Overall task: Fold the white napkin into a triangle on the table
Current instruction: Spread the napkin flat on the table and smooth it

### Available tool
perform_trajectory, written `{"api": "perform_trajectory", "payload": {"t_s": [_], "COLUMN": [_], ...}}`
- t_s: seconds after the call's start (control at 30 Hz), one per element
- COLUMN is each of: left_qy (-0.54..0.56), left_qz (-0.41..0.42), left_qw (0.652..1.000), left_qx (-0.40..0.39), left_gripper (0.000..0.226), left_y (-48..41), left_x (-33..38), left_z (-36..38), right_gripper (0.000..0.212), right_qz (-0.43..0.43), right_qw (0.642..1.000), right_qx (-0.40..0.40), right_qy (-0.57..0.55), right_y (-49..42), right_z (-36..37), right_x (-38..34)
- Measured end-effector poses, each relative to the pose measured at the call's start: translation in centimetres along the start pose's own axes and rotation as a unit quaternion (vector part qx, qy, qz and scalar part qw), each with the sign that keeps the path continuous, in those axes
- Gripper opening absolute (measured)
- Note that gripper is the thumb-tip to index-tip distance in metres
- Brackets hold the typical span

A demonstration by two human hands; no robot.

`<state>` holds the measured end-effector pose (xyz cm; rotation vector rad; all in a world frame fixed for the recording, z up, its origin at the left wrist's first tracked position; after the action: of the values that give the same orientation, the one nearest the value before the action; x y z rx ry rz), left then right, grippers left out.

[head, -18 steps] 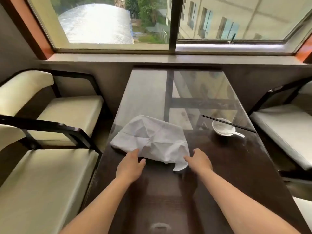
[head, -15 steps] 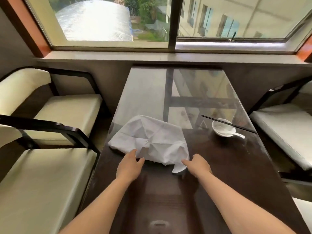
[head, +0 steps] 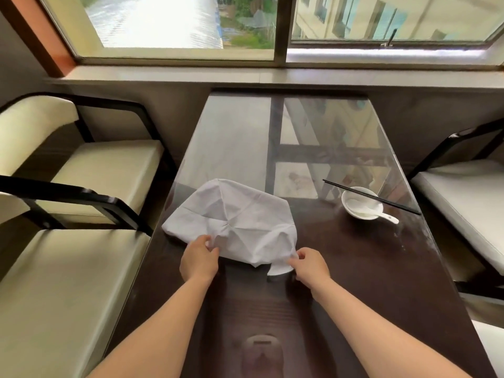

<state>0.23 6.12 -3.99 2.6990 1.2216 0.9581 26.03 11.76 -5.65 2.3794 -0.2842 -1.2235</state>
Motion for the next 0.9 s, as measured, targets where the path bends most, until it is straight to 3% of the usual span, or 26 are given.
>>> {"api": "perform_trajectory", "payload": {"t_s": [0.17,0.43,0.57,0.63,0.73,0.8,0.9], "left_qy": [-0.014,0.025,0.089,0.151,0.234,0.265,0.348], "left_qz": [0.014,0.085,0.089,0.060,-0.081,-0.164,-0.231], "left_qw": [1.000,0.995,0.989,0.984,0.968,0.950,0.904], "left_qx": [-0.004,0.050,0.075,0.076,0.046,0.006,-0.097], "left_gripper": [0.021,0.016,0.012,0.031,0.055,0.055,0.037], "left_y": [-1.1,-2.0,-1.9,-0.4,4.1,7.4,11.2], "left_x": [-0.2,-0.3,0.8,0.8,-1.6,-3.0,-3.0], "left_z": [0.7,-2.1,-3.8,-3.0,-0.1,2.1,5.1], "right_gripper": [0.013,0.013,0.011,0.013,0.016,0.016,0.015], "right_qz": [-0.045,-0.112,-0.075,-0.016,0.076,0.099,0.087], "right_qw": [0.993,0.969,0.953,0.932,0.881,0.848,0.843], "right_qx": [0.010,0.032,0.015,0.008,0.004,-0.008,-0.047], "right_qy": [-0.110,-0.220,-0.293,-0.362,-0.467,-0.521,-0.529], "right_y": [1.2,4.3,5.3,5.6,6.3,6.7,7.4], "right_z": [-1.6,-5.5,-6.6,-6.6,-6.3,-5.9,-5.2], "right_x": [-1.5,-4.4,-4.4,-4.2,-4.0,-4.1,-4.6]}}
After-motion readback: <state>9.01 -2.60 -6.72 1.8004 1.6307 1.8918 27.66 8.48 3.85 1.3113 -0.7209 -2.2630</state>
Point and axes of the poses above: each hand's wrist, its own y-axis away from the middle knuckle, its own z-axis out of the palm, x = y × z, the point moved 2 cm from there along -y, towards the middle knuckle, and after that the axes turned 4 degrees about -z, right-handed, at the moved point
